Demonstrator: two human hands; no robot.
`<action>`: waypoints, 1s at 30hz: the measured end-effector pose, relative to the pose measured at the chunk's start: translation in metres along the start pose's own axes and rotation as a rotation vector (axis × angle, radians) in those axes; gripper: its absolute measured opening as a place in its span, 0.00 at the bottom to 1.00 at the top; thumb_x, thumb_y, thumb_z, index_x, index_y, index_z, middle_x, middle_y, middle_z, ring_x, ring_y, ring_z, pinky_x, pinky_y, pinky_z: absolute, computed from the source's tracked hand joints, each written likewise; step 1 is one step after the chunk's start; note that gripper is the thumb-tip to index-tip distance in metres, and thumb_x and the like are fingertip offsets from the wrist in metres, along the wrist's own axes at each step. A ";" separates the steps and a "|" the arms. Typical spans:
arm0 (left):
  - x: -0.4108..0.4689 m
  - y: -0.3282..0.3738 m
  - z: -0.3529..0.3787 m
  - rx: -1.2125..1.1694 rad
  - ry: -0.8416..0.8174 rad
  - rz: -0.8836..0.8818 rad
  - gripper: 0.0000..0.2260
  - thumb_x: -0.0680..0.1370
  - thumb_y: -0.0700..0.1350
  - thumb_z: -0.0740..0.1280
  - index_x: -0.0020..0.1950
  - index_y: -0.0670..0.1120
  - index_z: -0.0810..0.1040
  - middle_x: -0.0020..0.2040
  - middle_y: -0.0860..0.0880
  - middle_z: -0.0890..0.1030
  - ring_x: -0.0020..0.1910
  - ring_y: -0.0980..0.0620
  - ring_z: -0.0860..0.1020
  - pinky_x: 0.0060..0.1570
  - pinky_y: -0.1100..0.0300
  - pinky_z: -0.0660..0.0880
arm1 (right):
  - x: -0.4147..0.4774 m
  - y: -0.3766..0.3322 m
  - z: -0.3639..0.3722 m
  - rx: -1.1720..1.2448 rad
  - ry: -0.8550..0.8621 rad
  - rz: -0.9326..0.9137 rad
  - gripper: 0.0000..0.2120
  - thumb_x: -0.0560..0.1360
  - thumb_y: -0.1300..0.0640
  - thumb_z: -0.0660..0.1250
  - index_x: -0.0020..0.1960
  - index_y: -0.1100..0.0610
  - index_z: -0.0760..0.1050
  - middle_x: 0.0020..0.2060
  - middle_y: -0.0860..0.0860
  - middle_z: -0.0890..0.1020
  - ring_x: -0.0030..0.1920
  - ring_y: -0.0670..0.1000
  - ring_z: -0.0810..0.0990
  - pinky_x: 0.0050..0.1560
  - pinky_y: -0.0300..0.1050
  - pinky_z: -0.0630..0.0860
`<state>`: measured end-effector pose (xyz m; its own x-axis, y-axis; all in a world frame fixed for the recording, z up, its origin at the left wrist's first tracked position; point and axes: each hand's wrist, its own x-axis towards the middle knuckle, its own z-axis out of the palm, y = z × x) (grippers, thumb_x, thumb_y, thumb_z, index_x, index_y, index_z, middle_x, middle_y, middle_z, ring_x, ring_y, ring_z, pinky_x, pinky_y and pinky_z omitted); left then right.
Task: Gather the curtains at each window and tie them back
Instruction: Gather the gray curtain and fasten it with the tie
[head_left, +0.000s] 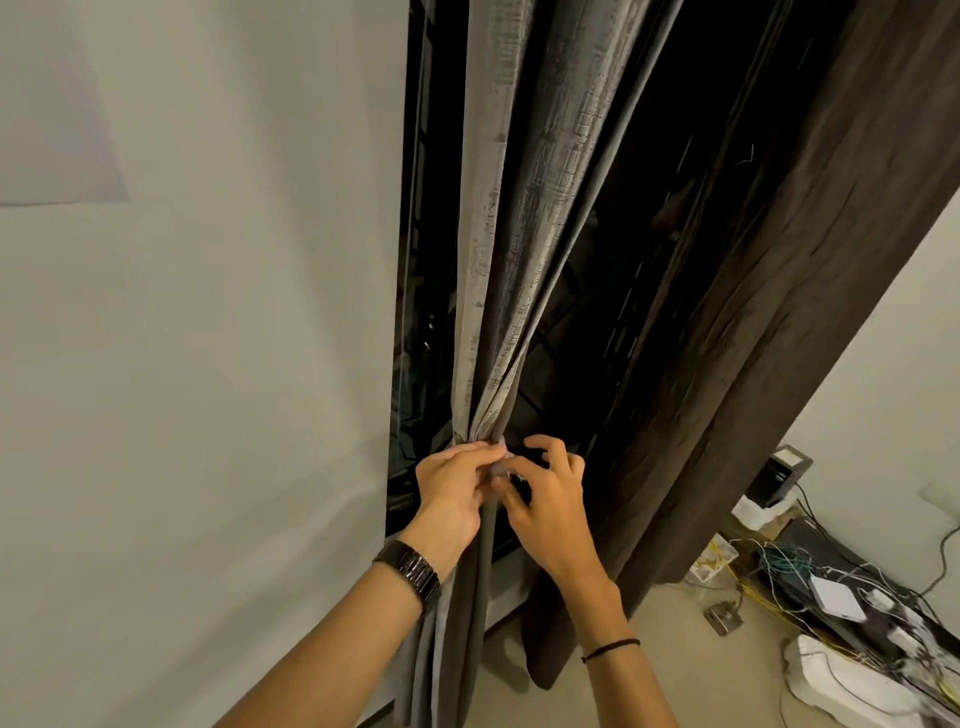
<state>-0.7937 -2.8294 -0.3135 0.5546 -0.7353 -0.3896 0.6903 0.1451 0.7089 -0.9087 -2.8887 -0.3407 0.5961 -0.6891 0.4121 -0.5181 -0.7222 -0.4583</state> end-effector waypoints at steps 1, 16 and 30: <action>0.002 0.000 -0.002 0.027 -0.012 0.016 0.09 0.71 0.28 0.75 0.50 0.35 0.84 0.48 0.33 0.86 0.45 0.41 0.86 0.44 0.54 0.83 | 0.000 0.004 -0.005 0.121 -0.088 0.038 0.11 0.77 0.51 0.72 0.58 0.42 0.80 0.69 0.45 0.66 0.68 0.50 0.62 0.65 0.48 0.68; 0.014 -0.004 -0.018 1.032 -0.109 0.623 0.08 0.76 0.39 0.77 0.54 0.47 0.86 0.43 0.55 0.86 0.42 0.65 0.83 0.42 0.74 0.77 | 0.005 -0.010 -0.008 0.358 0.236 -0.018 0.17 0.75 0.63 0.75 0.54 0.49 0.71 0.40 0.43 0.85 0.41 0.41 0.84 0.40 0.32 0.77; 0.006 0.008 -0.045 1.237 -0.112 0.712 0.06 0.79 0.36 0.68 0.50 0.46 0.82 0.37 0.55 0.81 0.33 0.59 0.79 0.32 0.66 0.77 | 0.003 -0.013 0.033 -0.420 0.176 -0.395 0.23 0.81 0.55 0.54 0.74 0.56 0.71 0.69 0.49 0.77 0.49 0.54 0.74 0.44 0.49 0.73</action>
<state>-0.7639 -2.8028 -0.3361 0.5252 -0.8082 0.2665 -0.5882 -0.1185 0.8000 -0.8800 -2.8797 -0.3589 0.7010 -0.3374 0.6283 -0.4973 -0.8627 0.0915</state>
